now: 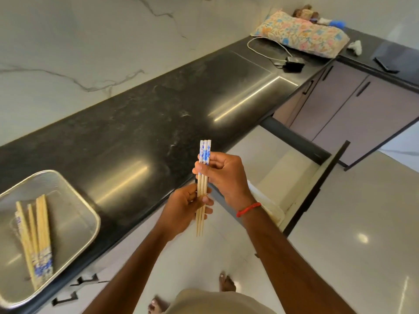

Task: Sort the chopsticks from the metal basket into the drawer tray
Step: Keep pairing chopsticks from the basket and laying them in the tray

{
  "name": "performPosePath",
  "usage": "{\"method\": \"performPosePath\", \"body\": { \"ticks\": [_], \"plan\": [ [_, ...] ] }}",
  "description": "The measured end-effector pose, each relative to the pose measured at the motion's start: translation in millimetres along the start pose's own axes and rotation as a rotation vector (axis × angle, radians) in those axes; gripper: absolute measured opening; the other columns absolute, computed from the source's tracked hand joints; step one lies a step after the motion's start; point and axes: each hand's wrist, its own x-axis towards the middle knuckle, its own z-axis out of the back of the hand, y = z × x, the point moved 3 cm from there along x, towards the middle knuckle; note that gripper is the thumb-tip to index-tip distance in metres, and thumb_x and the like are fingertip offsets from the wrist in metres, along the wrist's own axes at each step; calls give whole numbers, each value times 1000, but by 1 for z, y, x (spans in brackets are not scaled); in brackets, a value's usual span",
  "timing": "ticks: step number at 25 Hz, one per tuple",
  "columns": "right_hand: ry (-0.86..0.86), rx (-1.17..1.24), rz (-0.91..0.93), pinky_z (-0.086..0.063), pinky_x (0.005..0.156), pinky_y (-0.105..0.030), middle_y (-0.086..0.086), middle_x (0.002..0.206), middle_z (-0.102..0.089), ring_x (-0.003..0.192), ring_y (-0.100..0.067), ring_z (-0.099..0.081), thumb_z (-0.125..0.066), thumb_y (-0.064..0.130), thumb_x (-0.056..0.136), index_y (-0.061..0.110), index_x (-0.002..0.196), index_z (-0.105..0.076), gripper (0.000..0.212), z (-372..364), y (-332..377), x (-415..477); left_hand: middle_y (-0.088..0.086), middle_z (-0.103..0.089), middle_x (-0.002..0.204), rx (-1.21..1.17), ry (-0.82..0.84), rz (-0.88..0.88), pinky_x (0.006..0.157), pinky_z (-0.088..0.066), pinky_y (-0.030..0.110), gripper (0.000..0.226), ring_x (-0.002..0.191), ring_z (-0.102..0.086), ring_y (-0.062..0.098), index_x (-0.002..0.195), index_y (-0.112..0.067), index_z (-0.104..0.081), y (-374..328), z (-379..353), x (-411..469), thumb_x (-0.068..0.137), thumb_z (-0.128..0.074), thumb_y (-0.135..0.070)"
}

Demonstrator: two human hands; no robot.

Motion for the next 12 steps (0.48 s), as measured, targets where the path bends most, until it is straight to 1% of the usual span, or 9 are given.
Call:
{"method": "performPosePath", "body": {
  "ticks": [3,5,6,7,9,11,12],
  "plan": [
    [-26,-104,-24,-60,68,-21,1,93,-76,78,-13,-73,-76,32,83,13,104,-73,29,31,-23,5,5,-75,93,59,46,22,76,-64,34,13,81,-77,19,97,-21,-65,5,-34,20,100,-54,-14],
    [25,-177,-53,-53,64,-10,2,98,-75,78,-11,-70,-74,33,84,14,108,-72,30,49,-40,6,3,-76,90,43,53,33,73,-63,31,11,82,-77,19,95,-20,-65,10,-54,31,99,-55,-18],
    [54,-205,-72,-52,64,-8,1,101,-75,80,-11,-69,-73,34,85,14,110,-71,31,59,-50,6,3,-76,89,40,54,39,71,-63,28,11,82,-77,18,95,-19,-65,13,-64,37,99,-55,-20],
    [73,-223,-90,-53,67,-10,1,104,-75,82,-12,-70,-72,34,85,14,112,-71,33,68,-59,6,4,-76,89,49,57,39,68,-62,24,11,83,-77,17,96,-18,-66,15,-73,42,99,-56,-20],
    [87,-236,-116,-59,73,-22,-2,104,-76,86,-15,-72,-73,33,85,13,112,-71,33,88,-74,7,2,-76,91,68,75,38,66,-59,18,11,84,-76,14,98,-15,-67,20,-92,52,98,-57,-21],
    [93,-226,-125,-62,76,-33,-3,100,-77,84,-16,-74,-74,28,85,12,109,-72,29,109,-84,11,-5,-76,90,71,86,53,66,-58,16,9,85,-75,9,99,-16,-69,25,-110,61,96,-62,-22],
    [81,-218,-126,-63,75,-36,-3,98,-77,82,-16,-74,-75,27,84,12,107,-73,27,120,-89,15,-12,-76,88,72,94,69,67,-57,14,6,85,-73,4,97,-21,-69,27,-118,65,94,-65,-24]
  ]
}}
